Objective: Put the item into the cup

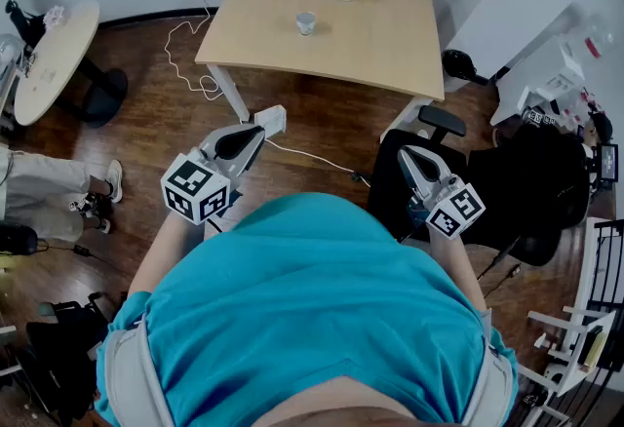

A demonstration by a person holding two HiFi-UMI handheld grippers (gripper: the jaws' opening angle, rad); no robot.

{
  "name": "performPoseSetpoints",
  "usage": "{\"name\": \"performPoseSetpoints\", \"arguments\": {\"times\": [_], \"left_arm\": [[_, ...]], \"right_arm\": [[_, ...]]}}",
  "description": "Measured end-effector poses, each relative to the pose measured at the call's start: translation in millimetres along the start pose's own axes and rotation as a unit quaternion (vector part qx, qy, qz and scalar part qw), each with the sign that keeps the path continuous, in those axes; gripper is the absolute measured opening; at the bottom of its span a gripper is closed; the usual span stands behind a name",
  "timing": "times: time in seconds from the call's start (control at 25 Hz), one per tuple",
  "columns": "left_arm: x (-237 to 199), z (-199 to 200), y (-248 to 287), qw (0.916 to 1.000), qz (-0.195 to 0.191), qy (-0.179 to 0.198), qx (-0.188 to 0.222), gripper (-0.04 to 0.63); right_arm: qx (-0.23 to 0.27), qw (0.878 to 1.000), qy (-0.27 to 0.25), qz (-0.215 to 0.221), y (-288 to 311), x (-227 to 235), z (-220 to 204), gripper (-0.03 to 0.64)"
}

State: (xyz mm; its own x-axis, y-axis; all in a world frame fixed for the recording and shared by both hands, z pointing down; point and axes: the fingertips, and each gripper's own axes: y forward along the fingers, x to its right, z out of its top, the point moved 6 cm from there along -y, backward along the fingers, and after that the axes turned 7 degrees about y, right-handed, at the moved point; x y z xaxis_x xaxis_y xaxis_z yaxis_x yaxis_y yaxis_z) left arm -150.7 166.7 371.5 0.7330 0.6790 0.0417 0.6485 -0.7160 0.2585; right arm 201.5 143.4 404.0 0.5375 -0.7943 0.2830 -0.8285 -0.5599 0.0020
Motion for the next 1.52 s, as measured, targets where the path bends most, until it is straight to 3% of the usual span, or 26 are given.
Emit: {"name": "performPoseSetpoints", "arguments": {"times": [0.28, 0.52, 0.84, 1.04, 1.24, 1.52], "left_arm": [[20.8, 10.8, 45.6, 0.9997, 0.020, -0.003, -0.013, 0.005], [1.1, 18.8, 68.6, 0.9995, 0.023, 0.004, -0.021, 0.005], [-102.9, 2.5, 95.2, 0.9998, 0.000, 0.018, -0.006, 0.005], [-176.0, -13.0, 121.3, 0.9981, -0.054, 0.022, -0.023, 0.005], [-241.3, -9.1, 156.1, 0.9943, -0.091, 0.049, -0.027, 0.005], [-288.6, -3.9, 214.9, 0.9931, -0.096, 0.050, -0.044, 0.005]], "right_arm": [[0.005, 1.000, 0.003, 0.029, -23.9, 36.9, 7.5, 0.000], [-0.001, 0.999, 0.004, 0.039, -5.2, 63.6, 12.6, 0.000], [-0.009, 1.000, -0.004, 0.008, 92.6, 97.7, 19.3, 0.000], [-0.018, 0.999, 0.000, -0.043, 161.1, 119.1, 22.5, 0.000], [-0.021, 0.997, 0.008, -0.070, 222.7, 150.0, 35.4, 0.000], [-0.029, 0.996, 0.029, -0.075, 251.1, 187.6, 40.0, 0.000]]}}
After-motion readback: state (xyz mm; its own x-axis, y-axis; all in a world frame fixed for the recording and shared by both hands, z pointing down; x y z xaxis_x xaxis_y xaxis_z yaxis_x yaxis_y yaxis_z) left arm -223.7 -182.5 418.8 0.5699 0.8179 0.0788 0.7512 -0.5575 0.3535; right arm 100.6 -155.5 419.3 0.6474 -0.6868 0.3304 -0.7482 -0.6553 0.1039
